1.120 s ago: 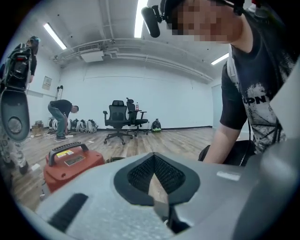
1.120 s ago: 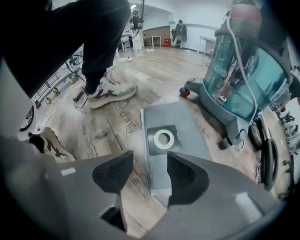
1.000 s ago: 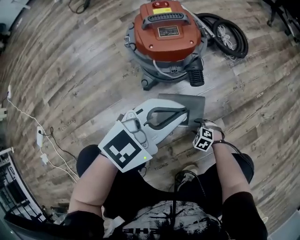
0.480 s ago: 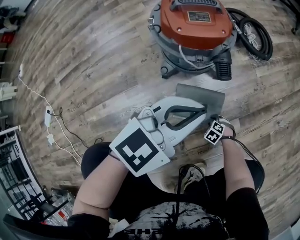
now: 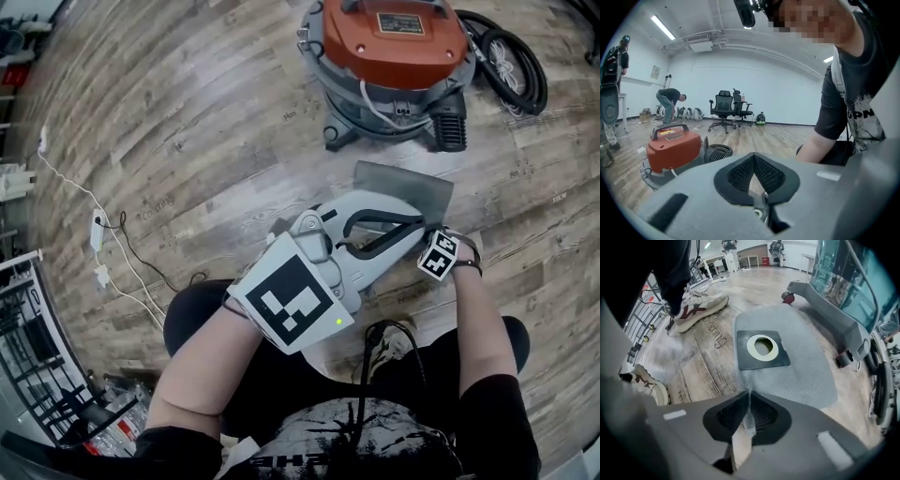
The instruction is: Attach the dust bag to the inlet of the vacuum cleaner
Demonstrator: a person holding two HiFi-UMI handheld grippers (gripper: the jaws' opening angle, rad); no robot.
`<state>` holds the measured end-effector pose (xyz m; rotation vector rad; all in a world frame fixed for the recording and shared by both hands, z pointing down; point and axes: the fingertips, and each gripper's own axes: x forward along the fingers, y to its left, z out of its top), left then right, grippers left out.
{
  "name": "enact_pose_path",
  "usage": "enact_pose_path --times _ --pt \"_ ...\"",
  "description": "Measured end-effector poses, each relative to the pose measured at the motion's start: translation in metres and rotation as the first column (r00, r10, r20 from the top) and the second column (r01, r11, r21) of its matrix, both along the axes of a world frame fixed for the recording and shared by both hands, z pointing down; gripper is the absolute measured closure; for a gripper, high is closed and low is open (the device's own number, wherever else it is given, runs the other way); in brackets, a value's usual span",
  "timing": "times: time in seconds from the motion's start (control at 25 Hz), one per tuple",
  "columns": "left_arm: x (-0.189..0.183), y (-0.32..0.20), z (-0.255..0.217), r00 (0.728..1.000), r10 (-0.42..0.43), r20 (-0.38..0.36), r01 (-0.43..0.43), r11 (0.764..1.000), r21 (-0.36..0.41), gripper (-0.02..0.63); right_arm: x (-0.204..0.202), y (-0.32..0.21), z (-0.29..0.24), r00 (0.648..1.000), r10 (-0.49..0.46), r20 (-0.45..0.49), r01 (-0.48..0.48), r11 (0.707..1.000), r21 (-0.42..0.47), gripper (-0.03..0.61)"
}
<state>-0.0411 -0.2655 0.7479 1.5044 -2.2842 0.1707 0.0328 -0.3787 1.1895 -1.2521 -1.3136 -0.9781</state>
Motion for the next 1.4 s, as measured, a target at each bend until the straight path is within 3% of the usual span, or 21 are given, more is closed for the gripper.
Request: enact_pose_path --times 0.16,0.32,0.44,0.68,0.72,0.92,1.08,1.16,1.28,1.4 --pt "0.004 -0.006 -0.005 0.999 0.033 0.003 -0.033 0.999 0.039 0.617 -0.018 -0.005 -0.033 0.998 -0.064 0.005 0.064 0.998 -0.010 0.560" --pt "0.007 -0.011 -0.013 0.996 0.049 -0.075 -0.041 0.994 0.099 0.615 -0.033 -0.007 -0.071 0.996 -0.089 0.009 0.089 0.995 -0.045 0.561" --pt "0.009 -0.015 -0.005 0.997 0.036 -0.067 -0.031 0.997 0.069 0.615 -0.042 -0.003 -0.100 0.996 -0.086 0.006 0.086 0.992 -0.095 0.561" --pt "0.009 -0.020 0.019 0.997 0.040 -0.071 -0.042 0.999 -0.027 0.615 -0.063 -0.003 -0.163 0.999 0.002 -0.043 -0.011 0.979 -0.202 0.561" --pt "0.008 -0.025 0.023 0.996 0.057 -0.073 -0.060 0.998 -0.037 0.568 -0.065 -0.006 -0.174 0.998 0.024 -0.058 -0.036 0.977 -0.210 0.563" --pt "0.016 -0.032 0.046 0.988 0.126 -0.084 -0.137 0.981 -0.136 0.533 -0.068 0.001 -0.220 0.997 0.047 -0.062 -0.061 0.968 -0.245 0.561" --pt "0.007 -0.036 0.049 0.989 0.144 -0.046 -0.150 0.969 -0.198 0.478 -0.074 0.000 -0.251 0.996 0.045 -0.073 -0.062 0.967 -0.247 0.563" --pt "0.005 -0.025 0.053 0.990 0.140 -0.016 -0.139 0.954 -0.266 0.451 -0.075 0.007 -0.263 0.996 0.036 -0.086 -0.057 0.963 -0.263 0.563" --pt "0.000 0.000 0.060 0.993 0.121 0.009 -0.108 0.912 -0.396 0.412 -0.078 0.017 -0.294 0.993 0.015 -0.121 -0.050 0.955 -0.291 0.561" --pt "0.013 0.013 0.070 0.991 0.131 -0.035 -0.131 0.866 -0.482 0.383 -0.074 0.021 -0.323 0.990 -0.003 -0.144 -0.042 0.952 -0.304 0.561"
